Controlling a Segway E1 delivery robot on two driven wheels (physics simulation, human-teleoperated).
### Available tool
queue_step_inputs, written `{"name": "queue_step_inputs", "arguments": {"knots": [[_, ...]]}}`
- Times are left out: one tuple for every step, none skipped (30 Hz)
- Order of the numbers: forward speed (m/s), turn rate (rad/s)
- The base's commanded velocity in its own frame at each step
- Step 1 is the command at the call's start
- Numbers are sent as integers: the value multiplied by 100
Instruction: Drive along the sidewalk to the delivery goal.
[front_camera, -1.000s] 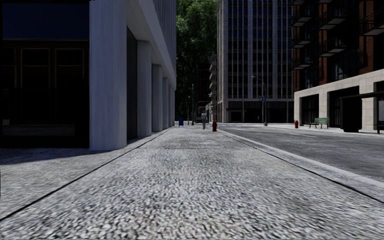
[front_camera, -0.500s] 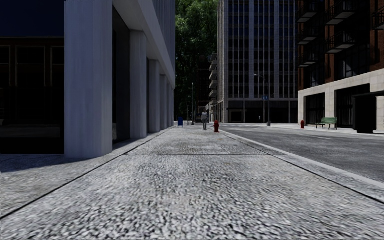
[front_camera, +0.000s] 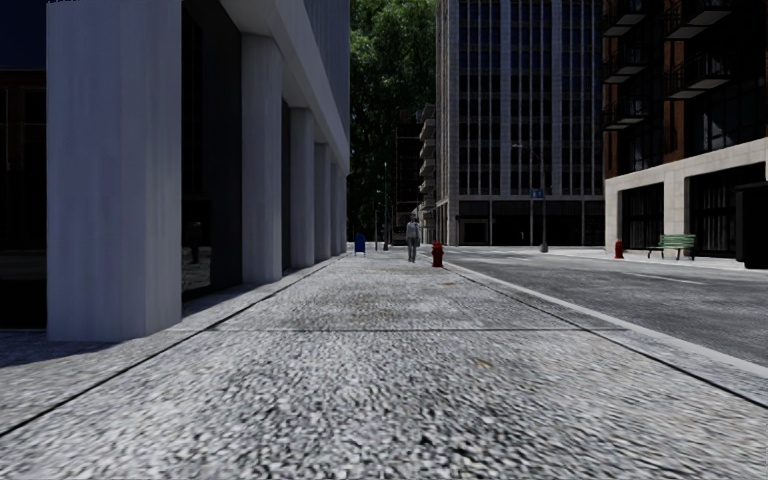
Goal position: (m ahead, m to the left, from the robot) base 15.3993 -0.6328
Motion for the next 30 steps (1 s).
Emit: {"name": "queue_step_inputs", "arguments": {"knots": [[200, 0], [200, 0], [200, 0], [200, 0], [200, 0], [200, 0], [200, 0], [200, 0], [200, 0], [200, 0], [200, 0], [200, 0], [200, 0], [200, 0], [200, 0], [200, 0], [200, 0], [200, 0], [200, 0], [200, 0], [200, 0], [200, 0], [200, 0], [200, 0], [200, 0], [200, 0], [200, 0], [199, 0], [199, 0], [199, 0]]}}
